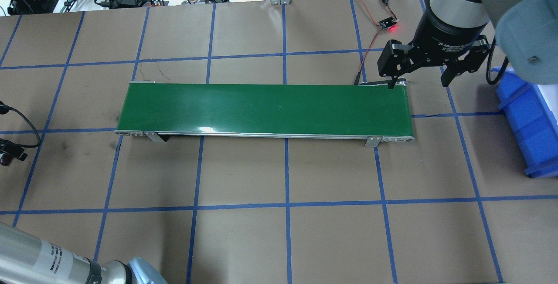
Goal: Move capacitor from left to right
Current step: 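Grasp the brown capacitor with the left gripper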
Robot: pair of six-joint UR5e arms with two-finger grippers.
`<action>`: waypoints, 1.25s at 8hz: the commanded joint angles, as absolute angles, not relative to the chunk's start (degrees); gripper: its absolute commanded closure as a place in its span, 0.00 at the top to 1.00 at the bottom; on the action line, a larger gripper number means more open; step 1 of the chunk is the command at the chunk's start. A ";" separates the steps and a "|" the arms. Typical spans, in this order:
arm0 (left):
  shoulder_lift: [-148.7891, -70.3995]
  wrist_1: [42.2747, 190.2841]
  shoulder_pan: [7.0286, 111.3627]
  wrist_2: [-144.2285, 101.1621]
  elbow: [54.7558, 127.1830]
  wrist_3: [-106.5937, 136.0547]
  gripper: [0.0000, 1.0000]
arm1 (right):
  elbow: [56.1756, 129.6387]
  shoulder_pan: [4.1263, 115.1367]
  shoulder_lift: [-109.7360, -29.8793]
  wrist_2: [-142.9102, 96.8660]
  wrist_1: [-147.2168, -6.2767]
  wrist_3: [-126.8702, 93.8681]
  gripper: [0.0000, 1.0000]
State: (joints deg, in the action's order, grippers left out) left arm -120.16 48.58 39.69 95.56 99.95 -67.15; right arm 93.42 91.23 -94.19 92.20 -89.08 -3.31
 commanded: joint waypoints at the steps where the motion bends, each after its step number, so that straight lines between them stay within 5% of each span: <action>1: -120.15 48.43 39.73 95.54 99.93 -71.01 0.00 | 93.25 91.23 -95.18 93.85 -88.25 -4.48 1.00; 7: -116.39 49.56 40.33 95.28 100.11 -72.08 0.00 | 96.42 97.37 -92.12 106.40 -80.68 -30.30 1.00; 10: -106.38 60.53 50.57 95.01 100.11 -52.98 0.00 | 94.23 96.33 -86.84 103.14 -82.95 -17.19 1.00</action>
